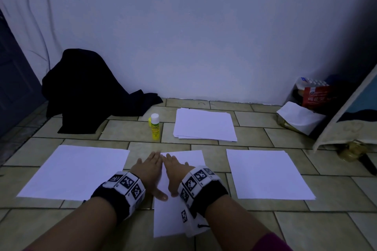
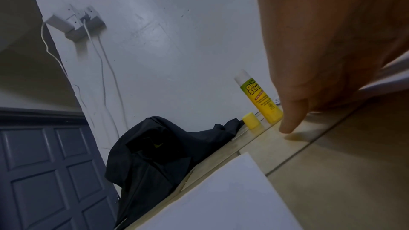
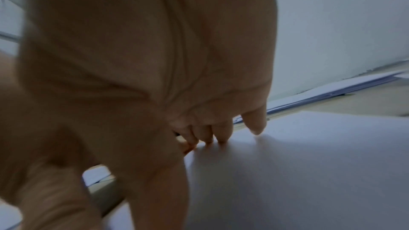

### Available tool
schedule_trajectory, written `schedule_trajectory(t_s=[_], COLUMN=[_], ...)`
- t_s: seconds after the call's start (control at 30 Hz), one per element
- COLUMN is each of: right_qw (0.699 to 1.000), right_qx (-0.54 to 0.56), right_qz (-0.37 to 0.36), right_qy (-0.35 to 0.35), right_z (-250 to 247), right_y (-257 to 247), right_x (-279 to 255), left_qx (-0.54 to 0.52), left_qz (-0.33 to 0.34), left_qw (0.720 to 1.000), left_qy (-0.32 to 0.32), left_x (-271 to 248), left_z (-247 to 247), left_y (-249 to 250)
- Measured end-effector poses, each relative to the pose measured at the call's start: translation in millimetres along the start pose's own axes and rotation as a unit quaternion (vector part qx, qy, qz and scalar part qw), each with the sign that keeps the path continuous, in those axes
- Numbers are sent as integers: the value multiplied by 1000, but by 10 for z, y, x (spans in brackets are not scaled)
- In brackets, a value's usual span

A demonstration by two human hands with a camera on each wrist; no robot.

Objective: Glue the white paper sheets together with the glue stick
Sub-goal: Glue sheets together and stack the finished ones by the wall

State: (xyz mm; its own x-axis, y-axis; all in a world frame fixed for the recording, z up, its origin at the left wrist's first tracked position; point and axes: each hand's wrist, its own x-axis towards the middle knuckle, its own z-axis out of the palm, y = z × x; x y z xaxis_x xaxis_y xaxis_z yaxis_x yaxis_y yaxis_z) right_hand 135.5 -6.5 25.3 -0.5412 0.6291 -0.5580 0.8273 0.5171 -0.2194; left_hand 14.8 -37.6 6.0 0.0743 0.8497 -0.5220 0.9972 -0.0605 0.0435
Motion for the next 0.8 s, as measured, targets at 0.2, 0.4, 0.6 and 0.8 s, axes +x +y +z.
schedule_trajectory(t_s=[0.2, 0.4, 0.6, 0.8], right_qw=[999, 995, 974, 983], right_qx=[10, 30, -10, 15], right_qz=[46, 95, 154, 135], right_qy=[7, 20, 167, 125], right_z=[-34, -82, -23, 62], right_y=[436, 619, 395, 143], right_x=[-118, -203, -144, -40], left_qx=[-14, 12, 21, -11], left_qz=[9, 18, -24, 7], left_qw=[1000, 1000, 996, 989], left_qy=[3, 10, 79, 148], left_x=[-1, -46, -136, -148], left_z=[45, 23, -116, -85], left_y=[-37, -54, -17, 24])
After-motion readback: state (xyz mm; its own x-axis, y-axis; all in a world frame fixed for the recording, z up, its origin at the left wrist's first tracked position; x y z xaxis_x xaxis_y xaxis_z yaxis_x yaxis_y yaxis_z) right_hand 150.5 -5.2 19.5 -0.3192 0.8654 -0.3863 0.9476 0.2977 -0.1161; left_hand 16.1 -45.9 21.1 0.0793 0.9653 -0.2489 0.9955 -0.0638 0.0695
